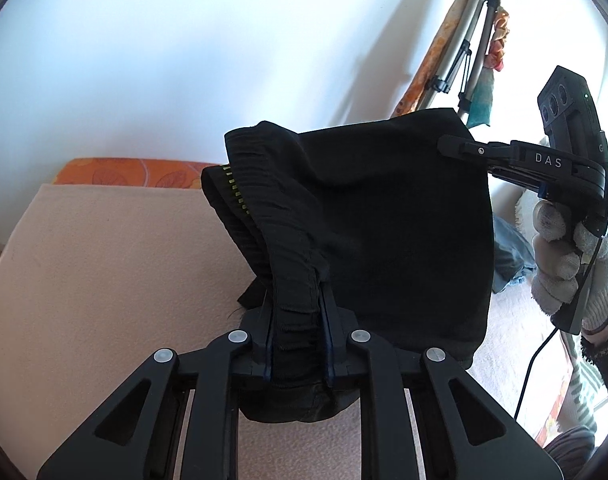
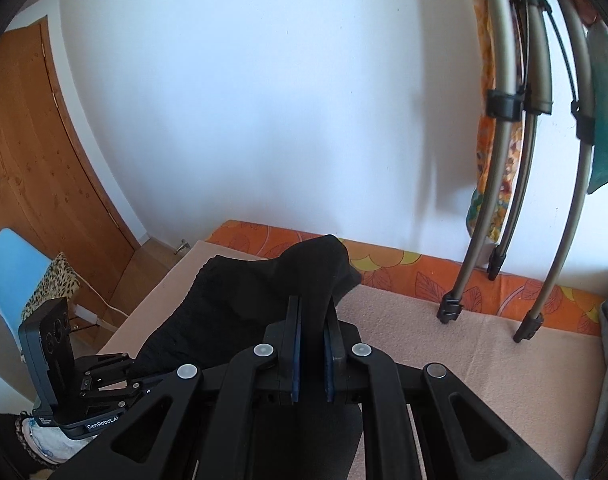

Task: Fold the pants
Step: 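Lift the folded pants with both grippers and carry them toward the clothes stack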

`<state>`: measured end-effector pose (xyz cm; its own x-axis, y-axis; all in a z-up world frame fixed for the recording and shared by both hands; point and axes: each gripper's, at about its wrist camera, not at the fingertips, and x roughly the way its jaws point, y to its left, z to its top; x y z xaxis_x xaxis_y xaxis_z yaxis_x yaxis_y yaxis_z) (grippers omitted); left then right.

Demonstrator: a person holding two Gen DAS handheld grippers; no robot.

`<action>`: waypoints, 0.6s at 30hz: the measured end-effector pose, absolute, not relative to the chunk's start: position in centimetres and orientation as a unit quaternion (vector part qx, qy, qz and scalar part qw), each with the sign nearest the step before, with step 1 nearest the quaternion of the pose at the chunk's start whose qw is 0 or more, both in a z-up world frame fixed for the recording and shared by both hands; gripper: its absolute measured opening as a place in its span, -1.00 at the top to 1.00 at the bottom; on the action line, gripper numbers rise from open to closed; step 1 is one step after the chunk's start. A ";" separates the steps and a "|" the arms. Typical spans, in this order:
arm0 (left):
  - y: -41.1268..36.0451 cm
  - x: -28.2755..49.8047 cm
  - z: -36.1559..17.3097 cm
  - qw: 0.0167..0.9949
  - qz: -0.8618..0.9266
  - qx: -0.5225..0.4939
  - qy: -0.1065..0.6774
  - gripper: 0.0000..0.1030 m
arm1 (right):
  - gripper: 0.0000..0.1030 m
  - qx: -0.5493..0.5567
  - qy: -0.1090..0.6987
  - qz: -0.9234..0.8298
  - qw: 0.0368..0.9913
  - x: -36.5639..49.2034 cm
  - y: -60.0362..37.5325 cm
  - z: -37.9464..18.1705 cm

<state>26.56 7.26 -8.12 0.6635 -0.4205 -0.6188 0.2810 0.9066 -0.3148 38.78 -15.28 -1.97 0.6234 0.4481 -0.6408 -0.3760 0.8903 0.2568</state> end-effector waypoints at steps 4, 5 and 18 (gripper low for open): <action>5.7 26.0 -6.1 0.911 -0.210 -0.089 0.345 0.70 | 0.88 0.045 0.349 0.218 0.911 37.3 -17.0 0.7; 5.1 25.9 -5.6 0.911 -0.216 -0.088 0.341 0.70 | 0.88 0.046 0.344 0.214 0.913 36.9 -17.5 1.3; -7.1 26.1 -0.9 0.900 -0.295 -0.053 0.316 0.71 | 0.88 0.050 0.309 0.160 0.936 32.1 -29.4 6.1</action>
